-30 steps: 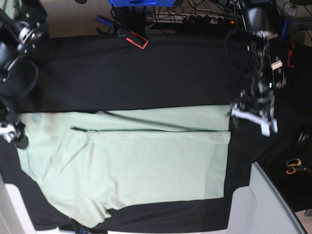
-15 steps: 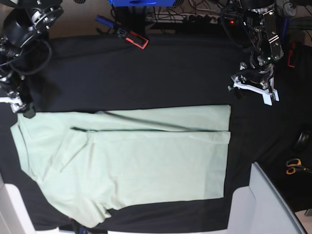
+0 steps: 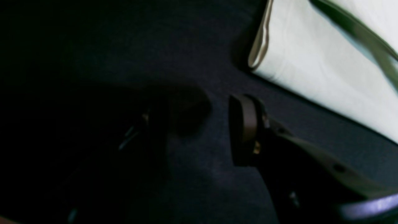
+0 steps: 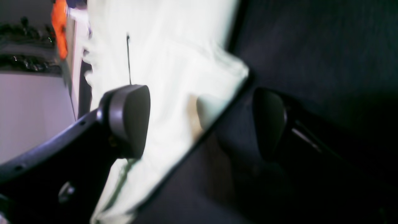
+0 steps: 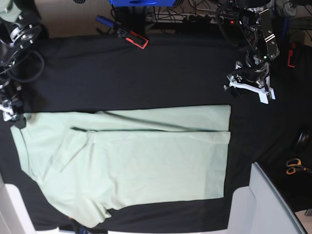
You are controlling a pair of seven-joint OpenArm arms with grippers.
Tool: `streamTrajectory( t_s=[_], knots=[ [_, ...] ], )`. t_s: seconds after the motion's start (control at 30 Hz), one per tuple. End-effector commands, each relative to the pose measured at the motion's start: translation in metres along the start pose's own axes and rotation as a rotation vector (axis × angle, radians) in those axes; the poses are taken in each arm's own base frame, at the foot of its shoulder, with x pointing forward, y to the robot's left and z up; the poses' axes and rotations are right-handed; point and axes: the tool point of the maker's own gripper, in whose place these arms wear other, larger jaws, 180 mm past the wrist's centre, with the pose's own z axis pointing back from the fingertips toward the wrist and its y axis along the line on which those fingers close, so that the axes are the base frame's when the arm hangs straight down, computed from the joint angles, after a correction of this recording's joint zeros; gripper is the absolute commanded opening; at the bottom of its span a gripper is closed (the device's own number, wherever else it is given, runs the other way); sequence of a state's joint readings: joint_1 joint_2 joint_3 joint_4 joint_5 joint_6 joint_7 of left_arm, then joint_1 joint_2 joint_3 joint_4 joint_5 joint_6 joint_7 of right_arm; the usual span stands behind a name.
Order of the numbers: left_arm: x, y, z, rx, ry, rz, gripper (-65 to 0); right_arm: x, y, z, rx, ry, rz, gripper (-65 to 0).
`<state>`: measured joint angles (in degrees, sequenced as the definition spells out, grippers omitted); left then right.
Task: Fold the T-shirt properly
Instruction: 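Open both grippers and raise them off the folded shirt, then lower both grippers and grasp the folded edge of the shirt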
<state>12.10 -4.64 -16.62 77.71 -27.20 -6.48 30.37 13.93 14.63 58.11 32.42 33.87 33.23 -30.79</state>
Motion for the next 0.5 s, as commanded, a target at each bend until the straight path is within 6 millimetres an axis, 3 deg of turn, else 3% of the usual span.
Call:
streamTrajectory(
  t_s=[0.0, 0.3, 0.47],
  knots=[
    [0.011, 0.001, 0.003, -0.005, -0.035, -0.009, -34.1, 0.013, 0.004, -0.003, 0.0, -0.018, 0.009, -16.8],
    [0.009, 0.002, 0.003, -0.004, -0.031, -0.009, -34.1, 0.007, 0.016, -0.012, 0.021, 0.009, 0.014, -17.4],
    [0.008, 0.002, 0.003, -0.005, -0.029, -0.006, -34.1, -0.009, 0.026, -0.02, 0.037, 0.058, 0.055, -32.9]
  ],
)
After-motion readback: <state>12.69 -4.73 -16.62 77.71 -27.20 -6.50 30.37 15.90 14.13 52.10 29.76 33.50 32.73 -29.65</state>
